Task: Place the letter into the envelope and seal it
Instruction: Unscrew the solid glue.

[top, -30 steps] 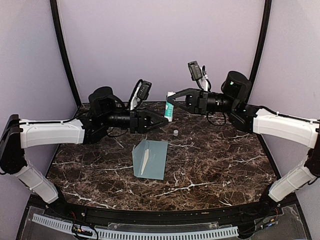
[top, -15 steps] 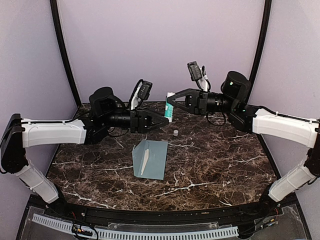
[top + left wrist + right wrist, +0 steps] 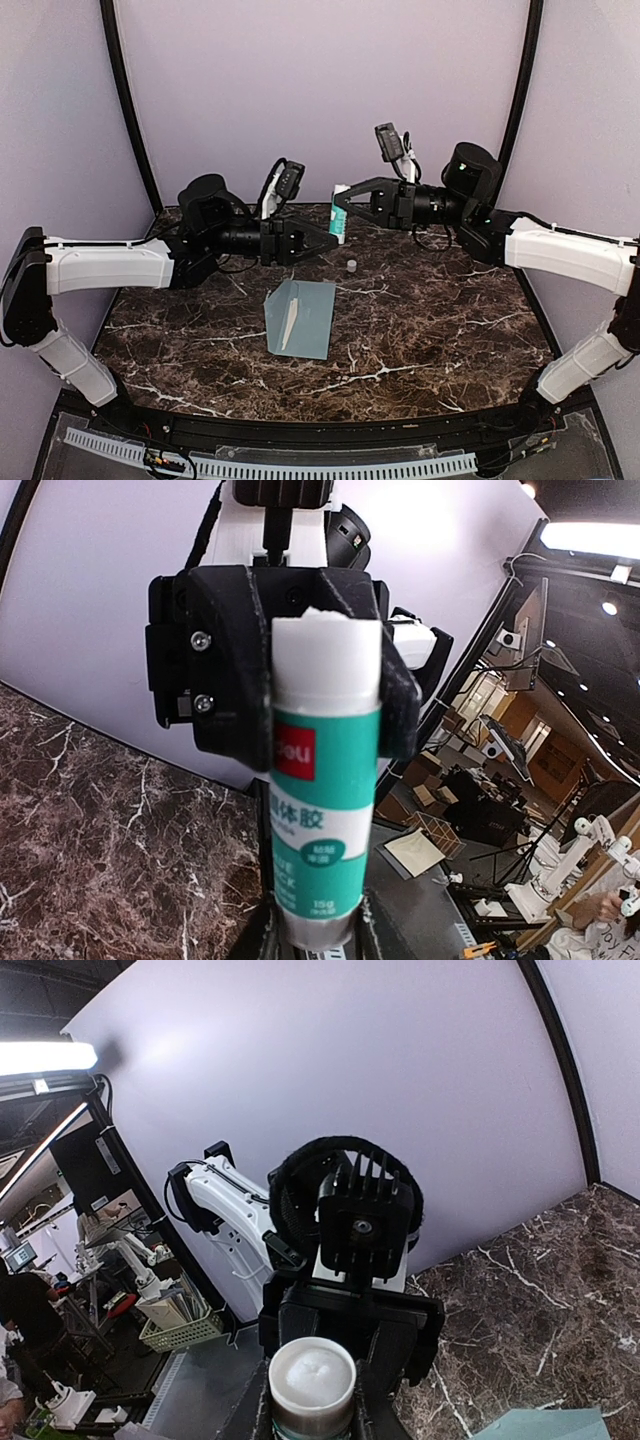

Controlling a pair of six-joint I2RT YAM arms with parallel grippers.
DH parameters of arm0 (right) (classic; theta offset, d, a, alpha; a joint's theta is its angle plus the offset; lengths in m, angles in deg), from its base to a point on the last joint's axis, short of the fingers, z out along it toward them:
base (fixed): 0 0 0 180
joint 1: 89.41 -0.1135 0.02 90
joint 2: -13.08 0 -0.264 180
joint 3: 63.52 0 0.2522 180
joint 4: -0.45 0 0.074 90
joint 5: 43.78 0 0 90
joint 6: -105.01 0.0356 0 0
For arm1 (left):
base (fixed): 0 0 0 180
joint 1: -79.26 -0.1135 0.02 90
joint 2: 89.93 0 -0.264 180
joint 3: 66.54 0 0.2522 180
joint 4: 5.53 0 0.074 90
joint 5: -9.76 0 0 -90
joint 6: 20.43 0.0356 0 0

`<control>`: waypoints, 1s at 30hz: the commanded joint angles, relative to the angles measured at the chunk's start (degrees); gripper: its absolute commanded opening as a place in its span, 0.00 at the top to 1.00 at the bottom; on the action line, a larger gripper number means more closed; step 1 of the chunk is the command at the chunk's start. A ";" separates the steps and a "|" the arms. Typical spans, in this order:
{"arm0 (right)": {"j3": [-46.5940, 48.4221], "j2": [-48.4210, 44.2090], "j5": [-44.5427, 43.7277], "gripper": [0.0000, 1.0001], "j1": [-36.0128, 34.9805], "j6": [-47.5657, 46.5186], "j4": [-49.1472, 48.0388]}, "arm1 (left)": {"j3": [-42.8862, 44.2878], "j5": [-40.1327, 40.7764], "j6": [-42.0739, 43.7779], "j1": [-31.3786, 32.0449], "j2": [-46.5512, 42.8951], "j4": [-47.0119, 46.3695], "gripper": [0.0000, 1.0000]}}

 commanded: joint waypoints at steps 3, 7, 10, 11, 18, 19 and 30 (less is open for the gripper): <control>-0.02 -0.01 -4.61 0.98 0.29 -2.50 1.93 | 0.72 0.41 0.70 0.30 -0.14 -1.15 0.82; 0.20 0.08 -7.80 0.98 0.32 -4.24 4.65 | 0.88 1.83 1.67 0.27 -0.03 1.54 0.86; 0.07 -0.04 -9.87 0.98 0.27 -5.05 5.72 | 1.03 3.94 3.22 0.27 -0.02 3.74 0.89; -0.01 -0.17 -10.88 0.98 0.31 -5.46 6.21 | 1.19 4.52 3.59 0.29 -0.07 5.28 0.90; -1.34 -1.91 -21.40 0.98 -0.54 -7.92 9.02 | 1.79 13.81 7.58 0.27 -1.43 12.36 0.93; -1.42 -2.02 -23.11 0.98 -0.93 -8.26 9.39 | 1.86 15.23 7.80 0.29 -1.65 13.30 0.93; 0.88 1.72 -48.05 0.98 -8.03 -8.11 15.11 | 4.26 27.83 11.83 0.30 -1.84 23.68 0.94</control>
